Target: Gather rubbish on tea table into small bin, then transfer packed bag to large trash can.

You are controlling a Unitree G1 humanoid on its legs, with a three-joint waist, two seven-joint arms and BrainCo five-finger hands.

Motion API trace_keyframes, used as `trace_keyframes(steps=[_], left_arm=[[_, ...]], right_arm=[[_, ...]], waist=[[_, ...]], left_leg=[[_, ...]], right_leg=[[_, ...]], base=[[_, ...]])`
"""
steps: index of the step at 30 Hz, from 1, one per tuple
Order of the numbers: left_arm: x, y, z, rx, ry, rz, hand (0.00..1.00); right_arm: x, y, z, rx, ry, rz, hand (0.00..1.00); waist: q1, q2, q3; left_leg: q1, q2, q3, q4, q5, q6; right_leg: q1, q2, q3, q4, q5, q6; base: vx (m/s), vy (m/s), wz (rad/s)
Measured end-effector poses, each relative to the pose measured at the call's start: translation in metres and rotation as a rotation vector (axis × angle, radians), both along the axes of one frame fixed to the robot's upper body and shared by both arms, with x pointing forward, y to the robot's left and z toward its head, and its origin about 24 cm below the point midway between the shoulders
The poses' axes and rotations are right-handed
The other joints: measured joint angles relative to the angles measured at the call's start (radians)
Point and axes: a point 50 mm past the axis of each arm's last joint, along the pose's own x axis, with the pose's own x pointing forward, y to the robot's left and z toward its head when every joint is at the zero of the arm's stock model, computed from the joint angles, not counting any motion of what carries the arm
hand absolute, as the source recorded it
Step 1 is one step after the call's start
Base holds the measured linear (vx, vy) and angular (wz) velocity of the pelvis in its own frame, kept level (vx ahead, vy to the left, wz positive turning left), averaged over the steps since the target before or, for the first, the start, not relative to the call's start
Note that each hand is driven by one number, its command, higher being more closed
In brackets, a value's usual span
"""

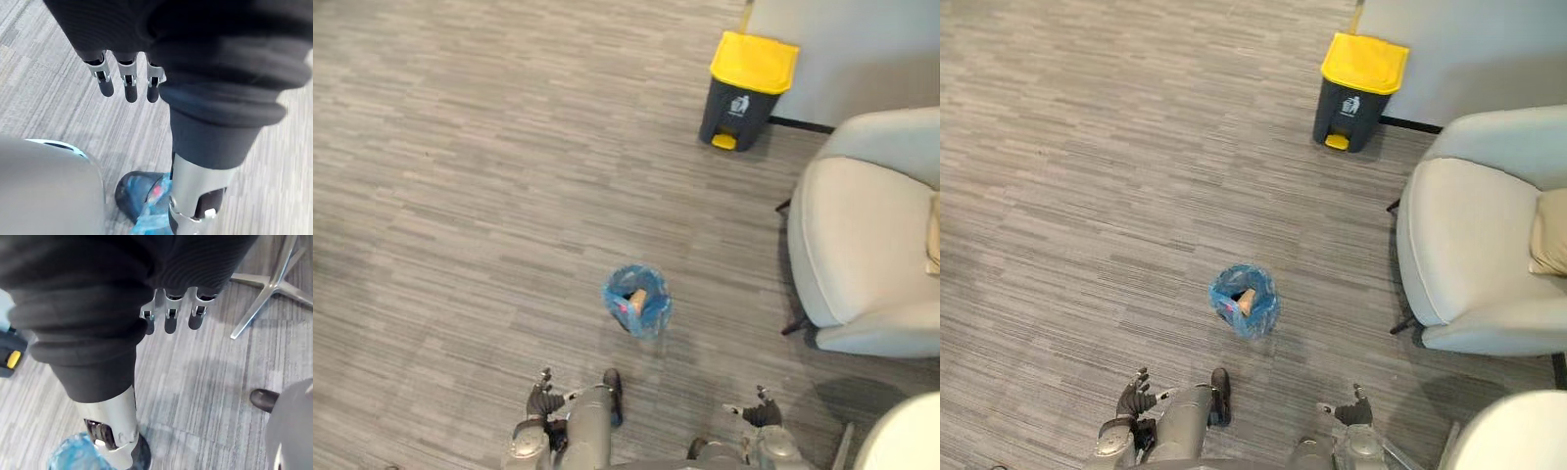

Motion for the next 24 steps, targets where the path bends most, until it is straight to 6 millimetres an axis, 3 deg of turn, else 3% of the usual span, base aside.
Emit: trace_keyframes(steps=[1,3,5,6,7,8,9,10,12,13,20,24], left_arm=[[0.0,0.003,0.001,0.008,-0.003,-0.002,0.0],[0.0,0.008,0.003,0.025,-0.011,-0.003,0.0],[0.002,0.012,0.005,0.037,-0.022,-0.005,0.0],[0.002,0.013,0.006,0.04,-0.025,-0.005,0.0],[0.003,0.016,0.006,0.047,-0.026,-0.006,0.0],[0.004,0.009,0.006,0.029,-0.035,-0.004,0.0],[0.004,0.007,0.007,0.024,-0.046,-0.003,0.0],[0.002,0.007,0.006,0.023,-0.039,0.001,0.0],[0.003,0.004,0.005,0.015,-0.034,-0.005,0.0],[0.007,0.004,0.006,0.017,-0.04,-0.008,0.0],[0.018,0.002,0.01,0.026,-0.065,-0.037,0.0],[0.04,0.0,0.019,0.035,-0.124,-0.059,0.0]], right_arm=[[0.005,0.004,0.002,-0.009,-0.01,0.038,0.0],[0.019,0.007,0.008,-0.02,-0.053,0.073,0.0],[0.033,0.005,0.017,-0.039,-0.104,0.087,0.0],[0.034,0.005,0.018,-0.044,-0.11,0.089,0.0],[0.034,0.003,0.019,-0.056,-0.115,0.095,0.0],[0.033,-0.002,0.019,-0.086,-0.108,0.118,0.0],[0.037,-0.001,0.022,-0.098,-0.12,0.141,0.0],[0.045,0.006,0.026,-0.113,-0.144,0.189,0.0],[0.054,0.006,0.033,-0.153,-0.176,0.241,0.0],[0.057,0.005,0.036,-0.183,-0.187,0.27,0.0],[0.074,0.029,0.049,-0.274,-0.265,0.469,0.0],[0.099,0.035,0.07,-0.338,-0.361,0.545,0.0]], waist=[[-0.015,-0.002,0.005],[-0.021,0.0,0.014],[-0.022,0.0,0.017],[-0.022,-0.005,0.018],[-0.028,-0.005,0.023],[-0.034,0.016,0.022],[-0.019,0.011,0.024],[-0.018,0.001,0.03],[-0.028,0.02,0.038],[-0.018,0.018,0.048],[-0.014,0.025,0.092],[-0.02,0.048,0.149]], left_leg=[[0.052,-0.004,0.002,-0.022,-0.008,0.004],[0.125,-0.001,0.001,-0.07,-0.008,0.002],[0.182,0.005,-0.004,-0.102,-0.019,-0.026],[0.189,0.001,-0.005,-0.096,-0.026,-0.037],[0.196,-0.003,-0.012,-0.073,-0.037,-0.054],[0.176,0.007,-0.031,-0.017,-0.038,-0.064],[0.133,0.02,-0.036,0.06,-0.017,-0.097],[0.089,0.023,-0.049,0.059,-0.051,-0.097],[0.084,0.063,-0.086,-0.114,-0.002,-0.135],[0.094,0.071,-0.088,-0.126,0.032,-0.102],[0.087,0.048,-0.062,-0.015,0.033,-0.105],[-0.004,0.067,-0.046,0.115,0.025,-0.095]], right_leg=[[-0.041,0.017,0.018,0.072,-0.016,0.0],[-0.083,0.065,0.006,0.001,-0.035,0.0],[-0.119,0.161,0.02,-0.264,-0.017,-0.019],[-0.121,0.18,0.024,-0.345,0.018,-0.037],[-0.114,0.2,0.042,-0.409,0.159,-0.072],[-0.092,0.206,0.037,-0.424,0.175,-0.092],[-0.079,0.204,0.043,-0.443,0.18,-0.098],[-0.068,0.192,0.043,-0.472,0.18,-0.099],[-0.066,0.206,0.022,-0.478,0.178,-0.096],[-0.061,0.208,0.02,-0.474,0.164,-0.077],[-0.076,0.165,0.024,-0.35,0.117,-0.062],[-0.161,0.157,0.046,-0.249,0.102,-0.062]], base=[[0.5,0.124,0.16],[0.47,0.066,0.05],[0.3,-0.009,0.0],[0.25,-0.037,0.27],[0.27,-0.047,0.41],[0.39,-0.015,0.27],[0.37,-0.013,0.05],[0.31,-0.003,-0.04],[0.2,-0.009,0.07],[0.14,0.041,0.1],[0.09,0.036,0.04],[0.0,-0.013,-0.29]])
